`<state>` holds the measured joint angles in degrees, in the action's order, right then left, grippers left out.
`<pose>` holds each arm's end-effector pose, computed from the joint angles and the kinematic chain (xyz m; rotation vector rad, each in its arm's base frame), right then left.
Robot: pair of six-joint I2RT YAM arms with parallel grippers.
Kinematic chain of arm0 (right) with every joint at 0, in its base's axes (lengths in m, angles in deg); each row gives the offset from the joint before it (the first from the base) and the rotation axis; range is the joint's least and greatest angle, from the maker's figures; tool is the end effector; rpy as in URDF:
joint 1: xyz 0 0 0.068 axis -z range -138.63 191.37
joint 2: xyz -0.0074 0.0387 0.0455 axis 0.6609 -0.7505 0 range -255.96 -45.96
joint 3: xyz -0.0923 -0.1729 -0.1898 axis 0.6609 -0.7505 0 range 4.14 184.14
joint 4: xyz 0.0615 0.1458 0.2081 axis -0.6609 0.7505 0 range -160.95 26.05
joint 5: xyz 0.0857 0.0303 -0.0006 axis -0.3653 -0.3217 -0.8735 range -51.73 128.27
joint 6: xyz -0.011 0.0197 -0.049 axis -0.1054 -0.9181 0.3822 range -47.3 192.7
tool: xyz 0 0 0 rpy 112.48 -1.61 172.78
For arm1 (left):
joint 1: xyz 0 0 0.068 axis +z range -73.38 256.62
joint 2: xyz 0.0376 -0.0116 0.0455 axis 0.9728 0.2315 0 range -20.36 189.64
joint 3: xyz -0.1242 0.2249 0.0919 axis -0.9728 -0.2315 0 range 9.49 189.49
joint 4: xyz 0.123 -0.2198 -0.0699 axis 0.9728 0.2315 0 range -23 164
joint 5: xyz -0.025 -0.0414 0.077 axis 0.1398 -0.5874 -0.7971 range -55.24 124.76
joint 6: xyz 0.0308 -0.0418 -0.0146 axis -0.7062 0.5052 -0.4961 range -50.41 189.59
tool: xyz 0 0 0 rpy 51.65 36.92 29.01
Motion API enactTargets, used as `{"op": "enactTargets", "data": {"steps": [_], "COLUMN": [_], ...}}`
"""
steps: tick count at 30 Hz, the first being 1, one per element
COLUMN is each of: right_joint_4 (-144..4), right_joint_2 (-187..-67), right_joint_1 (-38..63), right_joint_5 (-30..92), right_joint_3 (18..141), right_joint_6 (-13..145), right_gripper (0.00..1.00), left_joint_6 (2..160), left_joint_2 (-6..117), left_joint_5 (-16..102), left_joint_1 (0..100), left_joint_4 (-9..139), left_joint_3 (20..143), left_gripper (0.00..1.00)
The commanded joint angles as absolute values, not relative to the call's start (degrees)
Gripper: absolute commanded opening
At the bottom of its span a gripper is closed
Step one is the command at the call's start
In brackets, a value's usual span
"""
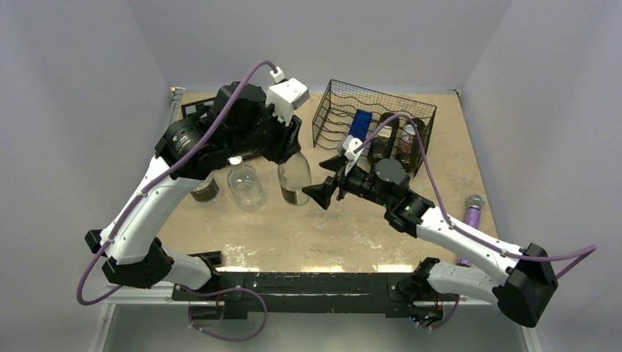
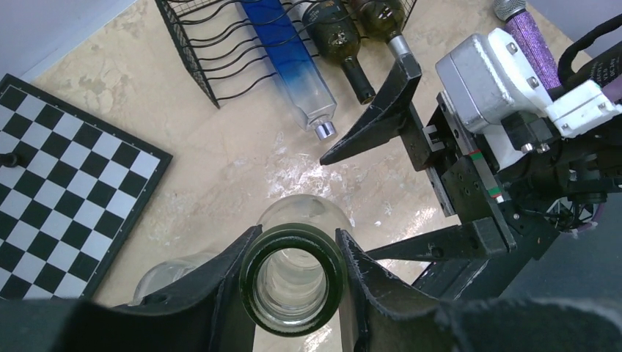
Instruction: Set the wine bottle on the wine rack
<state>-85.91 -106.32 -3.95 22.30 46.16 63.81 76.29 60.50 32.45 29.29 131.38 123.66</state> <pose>0.1681 0.1839 0.3166 -0.7445 1.5440 0.9421 0.1662 -0.1782 0.5023 0.7255 2.0308 -0.5145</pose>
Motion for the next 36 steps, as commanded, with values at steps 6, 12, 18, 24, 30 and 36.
{"op": "enactTargets", "data": {"steps": [6, 12, 18, 24, 30, 36], "right_joint_4": [-104.5, -107.6, -111.3, -113.1, -113.2, -108.9], "right_joint_2": [-112.4, -115.6, -118.4, -120.4, -120.6, -118.7], "right_joint_1": [-7.7, -9.5, -9.8, -10.3, -11.1, -11.3], "right_joint_5": [22.8, 21.1, 21.1, 22.0, 25.0, 28.9], "right_joint_3": [46.0, 46.5, 45.6, 44.0, 43.6, 45.0], "right_joint_6": [68.2, 66.9, 64.8, 63.3, 64.2, 66.1], "right_gripper": [0.99, 0.99, 0.99, 0.98, 0.91, 0.26], "left_joint_6": [78.5, 77.9, 78.8, 79.4, 80.3, 80.6], "left_joint_2": [58.1, 57.4, 56.3, 54.6, 52.8, 51.1], "left_joint_5": [38.3, 41.1, 41.7, 41.5, 42.0, 42.3], "left_joint_1": [29.1, 28.7, 28.6, 28.6, 28.6, 28.6], "left_joint_4": [125.5, 124.3, 123.3, 122.2, 120.3, 119.1], "left_joint_3": [130.6, 130.7, 130.8, 130.2, 128.0, 125.7], "left_gripper": [0.00, 0.00, 0.00, 0.00, 0.00, 0.00]}}
